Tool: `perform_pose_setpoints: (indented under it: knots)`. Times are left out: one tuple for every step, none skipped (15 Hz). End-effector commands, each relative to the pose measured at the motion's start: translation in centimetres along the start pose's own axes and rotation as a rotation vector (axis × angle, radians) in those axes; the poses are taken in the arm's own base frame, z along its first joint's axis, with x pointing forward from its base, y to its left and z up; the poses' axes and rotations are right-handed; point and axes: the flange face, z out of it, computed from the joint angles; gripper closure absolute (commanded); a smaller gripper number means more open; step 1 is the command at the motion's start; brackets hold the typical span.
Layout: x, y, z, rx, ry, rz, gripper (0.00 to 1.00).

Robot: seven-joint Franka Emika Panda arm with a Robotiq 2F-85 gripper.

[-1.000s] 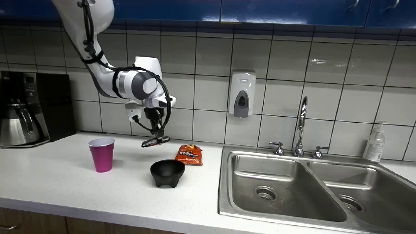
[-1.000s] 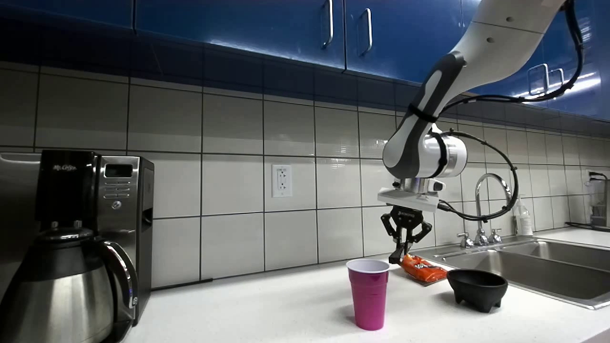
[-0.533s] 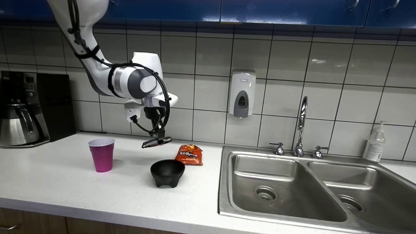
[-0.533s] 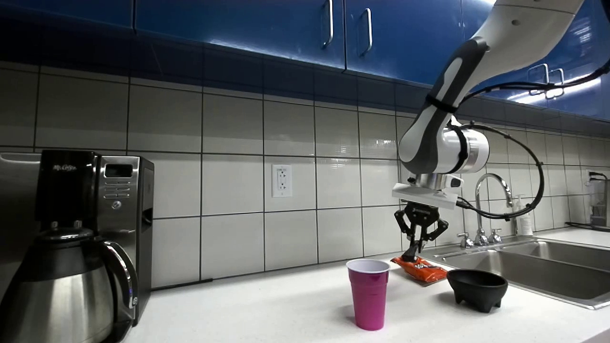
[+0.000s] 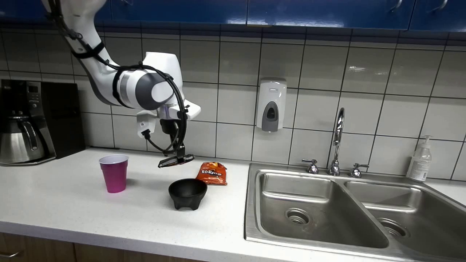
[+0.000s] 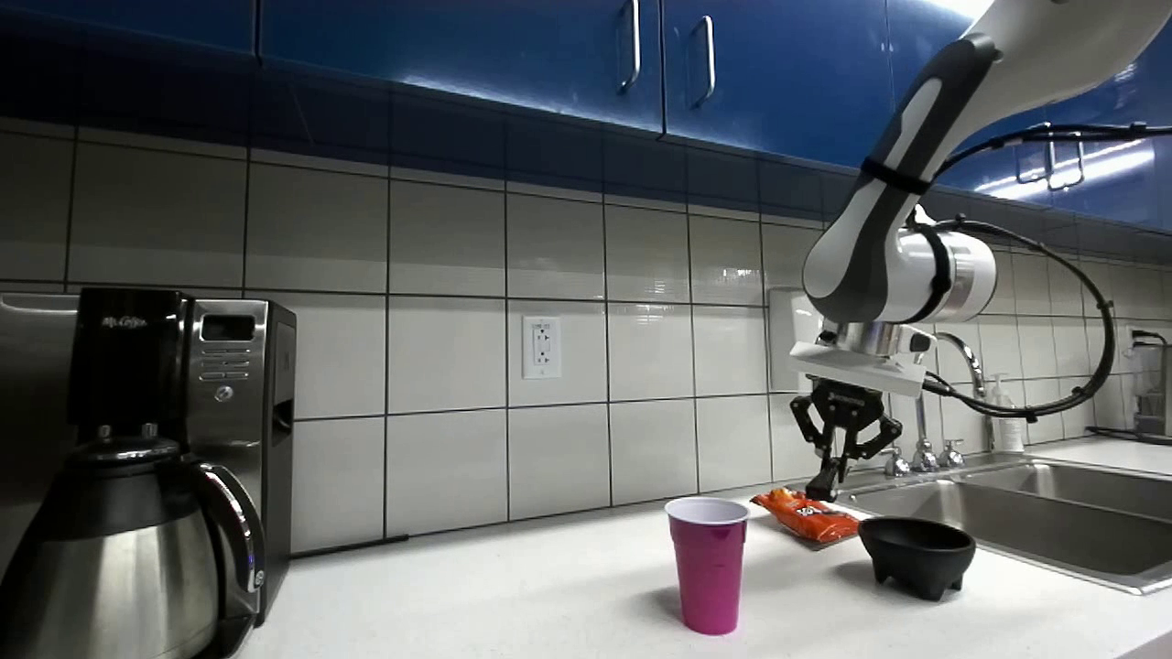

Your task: Pick up the green rectangular packet and put it in the black bowl

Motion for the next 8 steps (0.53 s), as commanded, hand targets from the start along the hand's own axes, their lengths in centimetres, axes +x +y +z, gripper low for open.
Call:
perform_pose_setpoints:
  knots:
    - [-0.8,2.6,-1.5,0.011,0.016,0.000,0.96]
    - [-0.9,3.2,-1.6,0.009,0.015,0.009,0.96]
    - [-1.0,3.8,-1.7,0.007,0.015,0.018,0.96]
    - [-1.2,4.5,-1.9,0.005,0.015,0.029,0.96]
    - [-1.2,5.1,-1.9,0.003,0.015,0.037,0.96]
    - [-1.4,5.8,-1.9,-0.001,0.012,0.048,0.96]
    - [-1.6,6.3,-1.9,-0.003,0.010,0.056,0.96]
    - [-1.6,6.8,-1.9,-0.006,0.009,0.064,0.96]
